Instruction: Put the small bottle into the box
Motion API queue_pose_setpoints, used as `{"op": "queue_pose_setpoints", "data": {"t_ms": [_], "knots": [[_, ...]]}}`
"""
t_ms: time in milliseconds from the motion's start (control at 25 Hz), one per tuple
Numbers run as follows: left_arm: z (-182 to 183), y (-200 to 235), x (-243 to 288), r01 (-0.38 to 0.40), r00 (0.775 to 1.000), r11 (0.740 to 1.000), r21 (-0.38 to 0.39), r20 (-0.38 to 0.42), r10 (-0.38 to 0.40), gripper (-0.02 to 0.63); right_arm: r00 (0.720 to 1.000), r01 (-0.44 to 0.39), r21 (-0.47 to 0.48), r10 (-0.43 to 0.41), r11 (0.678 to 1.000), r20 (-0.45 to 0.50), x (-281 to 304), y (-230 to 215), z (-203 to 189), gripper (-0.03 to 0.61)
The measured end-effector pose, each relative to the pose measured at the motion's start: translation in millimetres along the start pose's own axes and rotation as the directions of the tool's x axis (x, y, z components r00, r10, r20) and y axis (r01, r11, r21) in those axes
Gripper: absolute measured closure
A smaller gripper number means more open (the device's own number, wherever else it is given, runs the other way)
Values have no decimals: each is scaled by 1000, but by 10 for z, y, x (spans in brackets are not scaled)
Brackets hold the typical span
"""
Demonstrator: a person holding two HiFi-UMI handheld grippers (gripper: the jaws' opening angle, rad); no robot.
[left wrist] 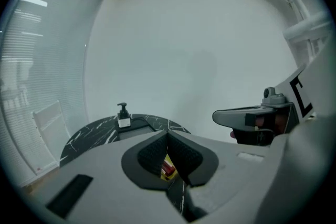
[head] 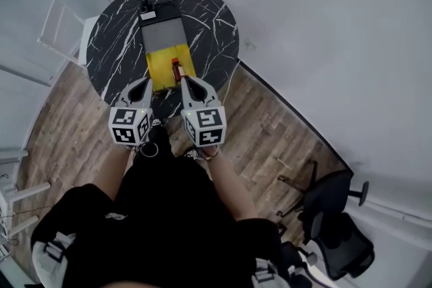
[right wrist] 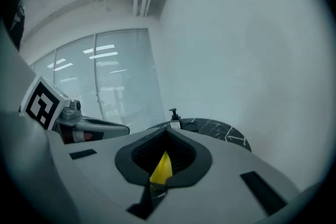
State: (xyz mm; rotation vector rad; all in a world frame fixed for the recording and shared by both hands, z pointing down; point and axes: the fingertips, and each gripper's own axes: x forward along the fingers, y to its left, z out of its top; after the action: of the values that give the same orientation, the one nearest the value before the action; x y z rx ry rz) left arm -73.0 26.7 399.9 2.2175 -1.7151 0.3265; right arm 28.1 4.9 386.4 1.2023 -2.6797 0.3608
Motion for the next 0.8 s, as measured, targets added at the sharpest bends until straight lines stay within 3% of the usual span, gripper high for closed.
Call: {"op": "queue_pose_setpoints", "data": {"t_ms": [200,400,560,800], "knots": [[361,-187,-388,-57,991,998,42,122,51,614,985,46,-115,-26,992,173,-440,144,625,581],[717,-219,-635,-100,969,994,45,231,87,614,946,95,-173,-35,980,322,-739,218,1091,581],[823,-259,-753,-140,955,986,94,276,109,614,933,111,-195,-34,974,358,-857,241,1232,581],[901,-270,-821,-130,948,988,80,303,100,614,941,101,-189,-32,977,337,-827,257,1189,583]]}}
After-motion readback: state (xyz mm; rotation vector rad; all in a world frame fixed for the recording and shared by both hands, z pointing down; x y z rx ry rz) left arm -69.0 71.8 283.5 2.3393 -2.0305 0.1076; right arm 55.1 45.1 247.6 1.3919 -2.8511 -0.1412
